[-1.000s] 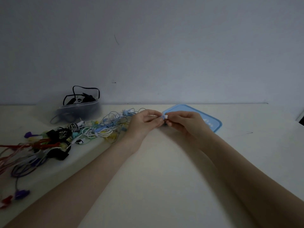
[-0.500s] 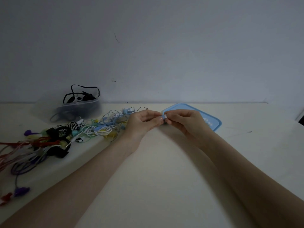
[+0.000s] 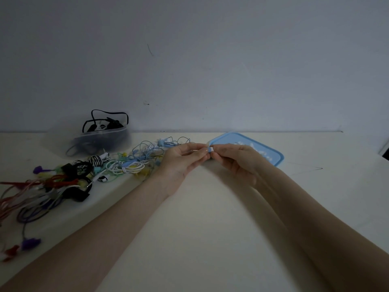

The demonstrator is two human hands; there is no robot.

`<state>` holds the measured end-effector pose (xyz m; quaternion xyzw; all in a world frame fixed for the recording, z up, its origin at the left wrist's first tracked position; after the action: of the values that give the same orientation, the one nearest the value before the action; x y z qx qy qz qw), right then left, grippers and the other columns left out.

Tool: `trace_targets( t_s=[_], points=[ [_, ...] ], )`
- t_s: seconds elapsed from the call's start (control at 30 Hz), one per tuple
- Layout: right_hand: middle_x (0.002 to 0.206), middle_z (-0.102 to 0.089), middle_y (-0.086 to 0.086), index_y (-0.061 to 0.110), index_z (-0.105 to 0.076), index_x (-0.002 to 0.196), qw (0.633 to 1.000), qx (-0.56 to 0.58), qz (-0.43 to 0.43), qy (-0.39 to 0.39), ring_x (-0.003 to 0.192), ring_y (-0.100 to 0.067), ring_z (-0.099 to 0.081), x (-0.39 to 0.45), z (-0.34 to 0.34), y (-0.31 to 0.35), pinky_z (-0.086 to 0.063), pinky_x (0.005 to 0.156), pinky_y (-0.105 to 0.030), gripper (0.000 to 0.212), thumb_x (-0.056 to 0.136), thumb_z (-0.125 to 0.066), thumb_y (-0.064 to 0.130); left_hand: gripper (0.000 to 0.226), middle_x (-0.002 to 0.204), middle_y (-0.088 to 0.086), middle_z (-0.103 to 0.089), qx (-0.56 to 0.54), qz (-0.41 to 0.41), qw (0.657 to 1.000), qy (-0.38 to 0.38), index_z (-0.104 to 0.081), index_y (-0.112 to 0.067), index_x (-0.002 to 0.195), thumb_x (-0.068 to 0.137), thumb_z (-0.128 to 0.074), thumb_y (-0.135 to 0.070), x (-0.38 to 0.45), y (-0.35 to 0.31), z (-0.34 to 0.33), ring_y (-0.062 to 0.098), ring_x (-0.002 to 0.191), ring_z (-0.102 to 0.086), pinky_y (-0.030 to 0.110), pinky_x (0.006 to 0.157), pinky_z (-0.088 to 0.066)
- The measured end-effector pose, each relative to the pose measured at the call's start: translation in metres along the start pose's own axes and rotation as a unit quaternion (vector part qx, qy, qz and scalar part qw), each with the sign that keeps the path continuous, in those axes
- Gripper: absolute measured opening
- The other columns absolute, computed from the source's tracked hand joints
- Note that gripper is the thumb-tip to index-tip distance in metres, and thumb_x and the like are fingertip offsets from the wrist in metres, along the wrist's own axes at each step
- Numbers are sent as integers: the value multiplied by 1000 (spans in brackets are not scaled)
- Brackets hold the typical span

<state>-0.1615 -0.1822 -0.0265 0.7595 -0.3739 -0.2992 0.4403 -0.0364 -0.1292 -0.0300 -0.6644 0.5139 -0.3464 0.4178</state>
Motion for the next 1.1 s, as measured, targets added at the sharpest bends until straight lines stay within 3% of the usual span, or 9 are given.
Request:
trace_targets(
  t_s=[0.17,0.37,0.77,1.1],
  points=[
    [84,-70,-13,-11,-64,93,1000,12,-9,10,73,-12,-70,1,-2,-2,-54,64,-13,13,87,-55,-4,9,72,4,-71,-42,35,998,2,-64,0,85,84,-57,5,1,2,0,8,68,-68,11,67,-53],
    [69,-70,-9,-6,-66,83,1000,6,-3,-10,60,-8,-67,0,-3,-5,-52,55,-11,8,84,-58,-4,6,66,4,-70,-56,71,996,-19,-64,3,85,86,-57,2,2,2,0,6,61,-67,10,60,-53],
    [77,-72,-8,0,-68,83,996,-66,60,-12,72,-10,-69,0,4,2,-54,71,-15,9,85,-59,-1,7,73,3,-72,-18,20,1000,7,-65,0,85,86,-58,1,0,2,-4,8,70,-69,11,68,-52],
    [76,-69,-11,3,-68,81,976,-175,129,14,72,-18,-66,-3,-4,9,-54,74,-20,8,81,-63,-3,7,63,0,-68,52,-22,998,-13,-63,-2,81,86,-58,1,0,1,-1,5,62,-66,11,64,-52]
  ],
)
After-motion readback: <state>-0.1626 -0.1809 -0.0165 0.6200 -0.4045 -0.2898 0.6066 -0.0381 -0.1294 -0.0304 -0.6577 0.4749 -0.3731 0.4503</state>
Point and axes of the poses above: each hand's wrist, its own x-axis towards the middle knuckle, its own z-axis out of the back of the hand, y = z × x, the point moved 5 cm from there along x, towards the middle knuckle
